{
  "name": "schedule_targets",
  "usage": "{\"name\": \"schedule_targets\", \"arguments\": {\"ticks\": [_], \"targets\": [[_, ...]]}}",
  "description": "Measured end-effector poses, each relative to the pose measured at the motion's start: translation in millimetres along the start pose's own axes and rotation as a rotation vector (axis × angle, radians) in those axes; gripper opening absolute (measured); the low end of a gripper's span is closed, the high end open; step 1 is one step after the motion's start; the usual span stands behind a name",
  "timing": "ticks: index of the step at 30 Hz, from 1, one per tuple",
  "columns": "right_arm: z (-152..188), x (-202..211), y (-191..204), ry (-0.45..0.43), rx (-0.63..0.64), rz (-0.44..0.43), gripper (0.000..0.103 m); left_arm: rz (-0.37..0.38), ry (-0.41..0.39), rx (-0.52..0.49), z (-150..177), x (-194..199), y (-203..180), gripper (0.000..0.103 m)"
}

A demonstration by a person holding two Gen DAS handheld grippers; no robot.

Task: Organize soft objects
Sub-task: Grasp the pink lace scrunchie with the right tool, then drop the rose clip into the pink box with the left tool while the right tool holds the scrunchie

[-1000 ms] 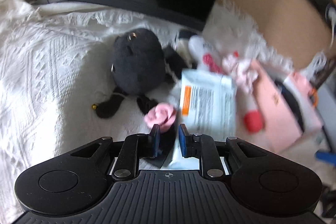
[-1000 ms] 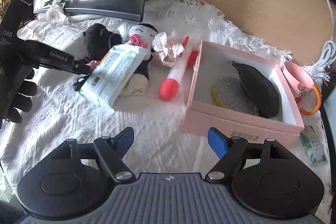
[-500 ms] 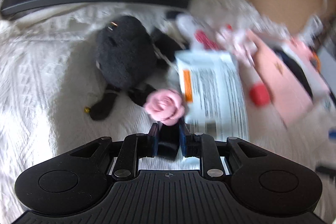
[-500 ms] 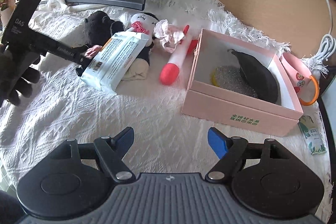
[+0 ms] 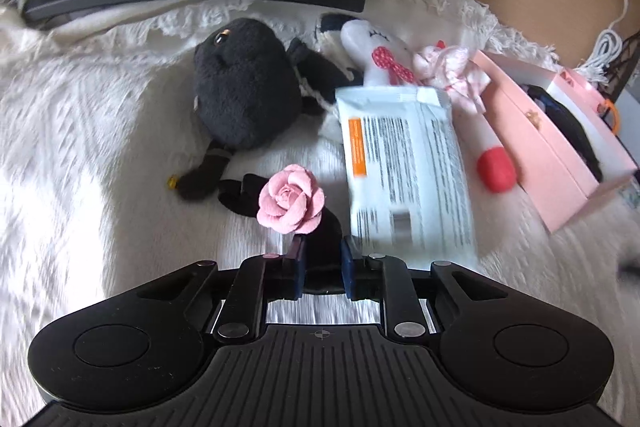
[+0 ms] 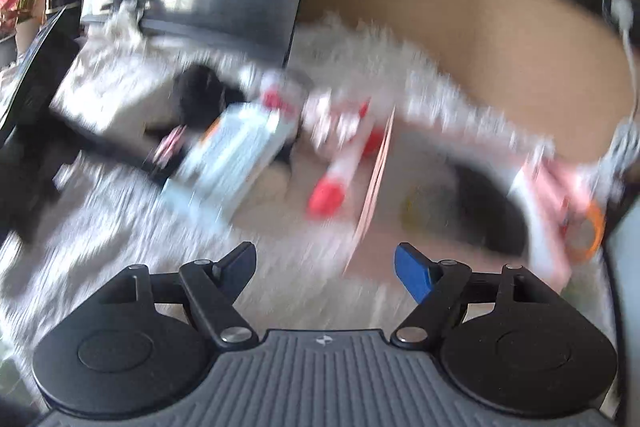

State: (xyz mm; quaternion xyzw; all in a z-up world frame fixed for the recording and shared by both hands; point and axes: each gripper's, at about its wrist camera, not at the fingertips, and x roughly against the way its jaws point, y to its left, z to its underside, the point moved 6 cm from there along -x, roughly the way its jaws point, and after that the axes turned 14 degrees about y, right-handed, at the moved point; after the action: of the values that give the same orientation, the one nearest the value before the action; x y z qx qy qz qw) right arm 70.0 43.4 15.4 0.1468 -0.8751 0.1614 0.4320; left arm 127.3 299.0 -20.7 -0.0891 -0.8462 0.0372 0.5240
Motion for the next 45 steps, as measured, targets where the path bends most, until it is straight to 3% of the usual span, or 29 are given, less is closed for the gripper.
{"name": "schedule_targets", "arguments": {"ticks": [3,6,12,14,15,16,18,21,27,33,37,39,45], "targets": [[-34.2,7.3,-10.3,-0.08,0.043,0.057,0.067,0.012,0.017,0.005,26.3,13.4,0.0,0.02],[-76.4,-3.8,-18.3,-0.094,0.088,0.07,0.067,0.045,0.052,0.038,59.3,32.4,-2.0,0.02],[-154.8,-77.1,-20.1,0.015,0.056,0.013,0.067,0.062,0.07,0.081,97.9,48.8,-8.2,0.022],[-167.9,-105.5,-12.6,0.057,0.07,0.036,0.057,0.063,0.062,0.107,97.8,48.5,-7.9,0.022],[-172.2,-120.3,-8.3,0.087,0.082,0.048,0.033,0.061,0.059,0.109,97.0,47.9,-9.0,0.022],[-173.7,-131.7,-5.4,0.113,0.09,0.056,0.016,0.056,0.057,0.103,95.7,47.2,-10.9,0.022],[-173.3,-146.4,-0.8,0.167,0.098,0.055,0.014,0.04,0.059,0.088,93.2,44.1,-13.6,0.022],[-165.2,-130.5,2.5,0.143,0.067,0.016,0.014,0.037,0.06,0.115,92.9,42.9,-13.8,0.022],[-114.9,-44.0,1.9,0.001,0.087,-0.062,0.014,0.093,0.064,0.263,84.8,34.3,-4.6,0.022],[-51.4,-2.1,-7.3,-0.04,0.106,-0.041,0.015,-0.033,0.078,0.271,69.4,27.4,-24.7,0.025],[-17.1,3.3,-18.2,-0.022,0.058,-0.087,0.015,-0.006,0.005,0.393,71.6,25.2,-25.2,0.029],[0.9,3.1,-21.6,-0.019,0.049,-0.086,0.015,-0.028,-0.003,0.419,71.0,25.0,-26.6,0.029],[41.3,-0.6,-20.7,-0.018,0.08,-0.12,0.015,-0.215,0.02,0.304,62.6,16.7,-51.0,0.029]]}}
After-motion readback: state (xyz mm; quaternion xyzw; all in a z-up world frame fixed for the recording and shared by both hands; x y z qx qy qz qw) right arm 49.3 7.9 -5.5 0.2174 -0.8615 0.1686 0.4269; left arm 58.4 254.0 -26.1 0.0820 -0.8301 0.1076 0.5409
